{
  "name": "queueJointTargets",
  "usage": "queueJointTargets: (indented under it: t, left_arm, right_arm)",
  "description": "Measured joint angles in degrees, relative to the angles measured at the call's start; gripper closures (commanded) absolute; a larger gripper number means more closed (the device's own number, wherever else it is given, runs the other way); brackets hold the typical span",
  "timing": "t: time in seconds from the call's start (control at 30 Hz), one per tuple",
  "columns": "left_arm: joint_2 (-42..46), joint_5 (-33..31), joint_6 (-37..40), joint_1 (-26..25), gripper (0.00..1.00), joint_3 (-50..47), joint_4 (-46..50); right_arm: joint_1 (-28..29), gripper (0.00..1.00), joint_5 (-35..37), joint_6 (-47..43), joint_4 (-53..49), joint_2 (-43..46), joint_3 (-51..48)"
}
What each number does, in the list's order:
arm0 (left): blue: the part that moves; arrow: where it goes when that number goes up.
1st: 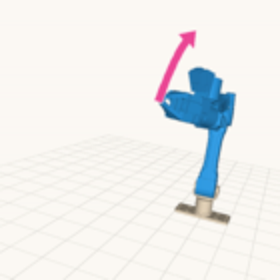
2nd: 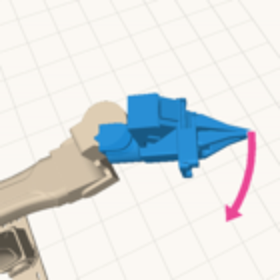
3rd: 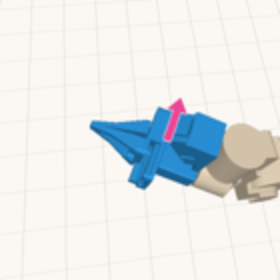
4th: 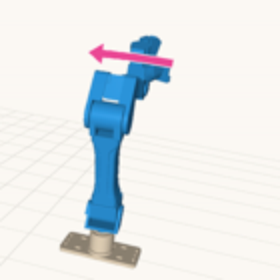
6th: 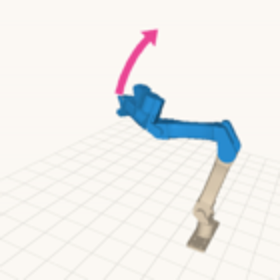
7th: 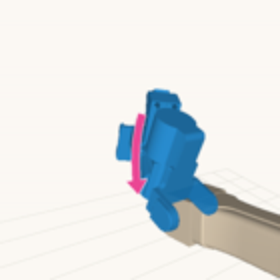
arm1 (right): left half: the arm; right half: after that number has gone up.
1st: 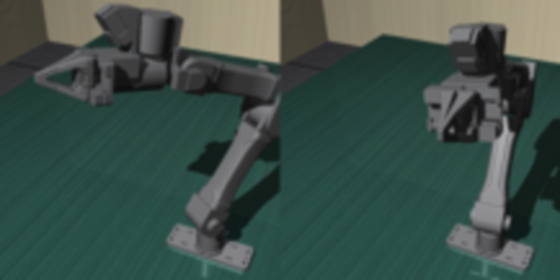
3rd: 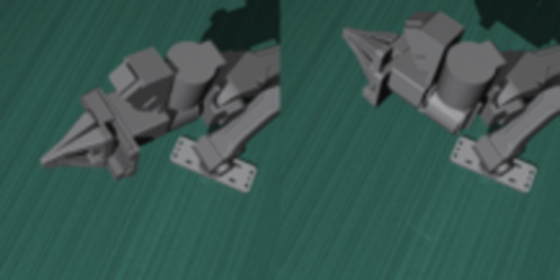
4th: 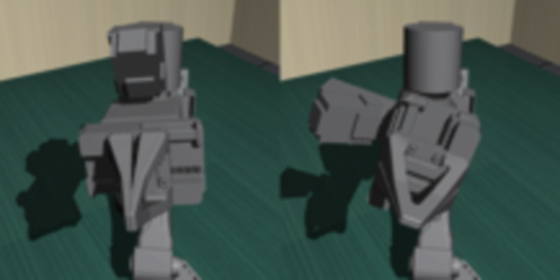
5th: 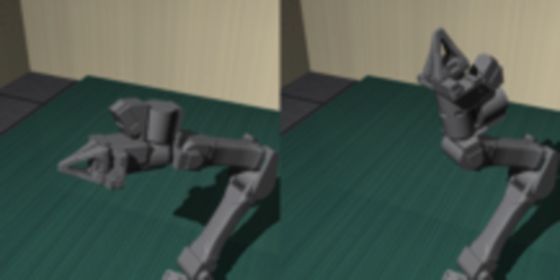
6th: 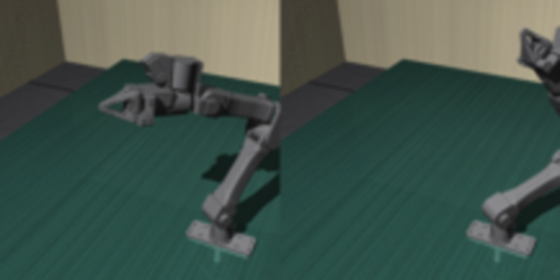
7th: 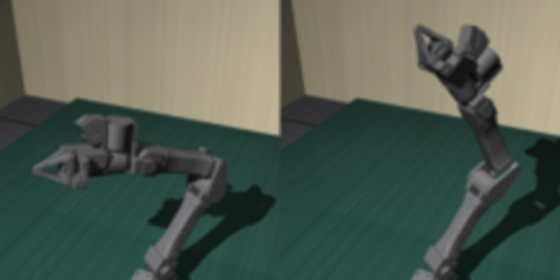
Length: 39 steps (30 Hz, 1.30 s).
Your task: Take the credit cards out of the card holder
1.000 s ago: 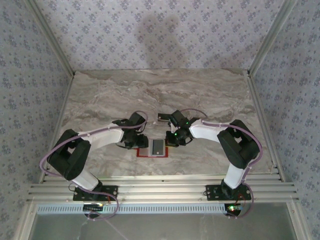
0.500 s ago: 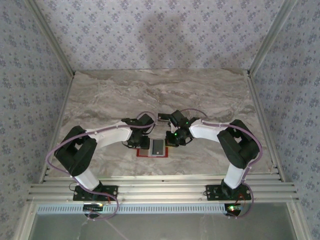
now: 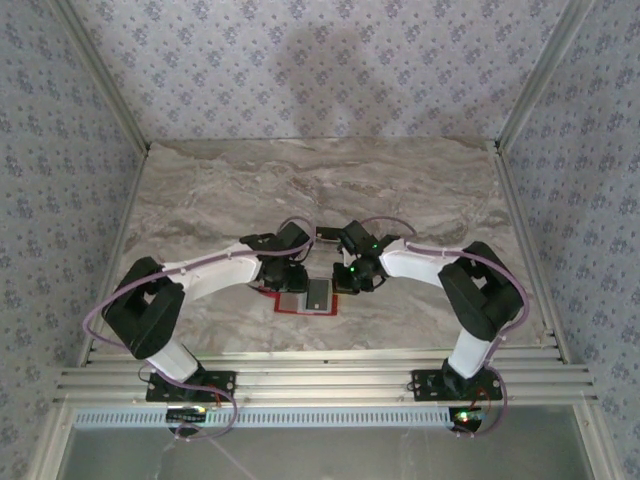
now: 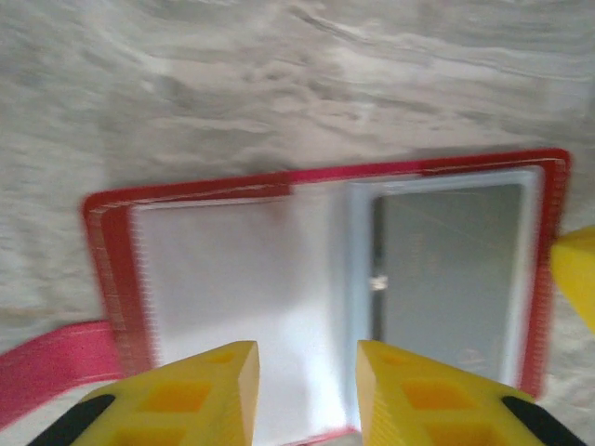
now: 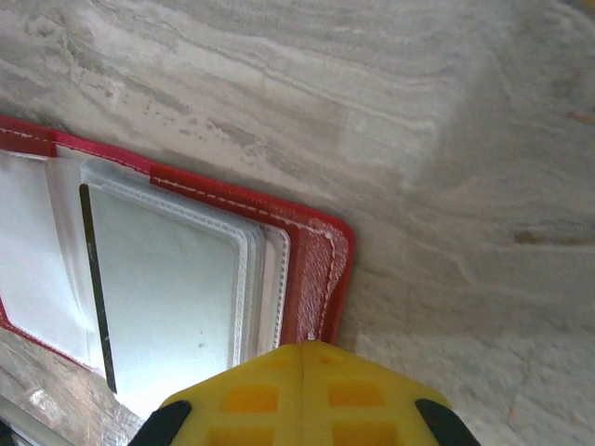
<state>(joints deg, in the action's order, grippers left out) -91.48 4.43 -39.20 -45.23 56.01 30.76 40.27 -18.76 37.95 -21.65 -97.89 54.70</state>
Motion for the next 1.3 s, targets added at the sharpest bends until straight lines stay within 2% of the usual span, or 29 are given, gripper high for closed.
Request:
queueJointTargets:
  t: [0.2,0.4,0.77,1.3]
  left_arm:
    - [0.0,8.5,-1.8,1.4,0.73,-3.3,-7.1]
    - [-0.8,12.3,-2.7,2.5,0.76,-4.1,-11.1]
    - [-1.7,15.8,-3.9,3.6,0.79,-6.5,-15.0]
    - [-2.9,15.3,-3.7,3.7,0.79,-6.5,-15.3]
  right_arm:
    - [0.5,0.94,0.5,0.2,-0.9,1.5,0.0]
    - [1.8,0.91,0.3,0.6,-0.6,1.3,0.0]
    - [2.3,0.90,-0.2,1.3,0.4,-1.5,0.4]
    - [2.3,0.90,-0.3,1.3,0.7,-2.0,0.7]
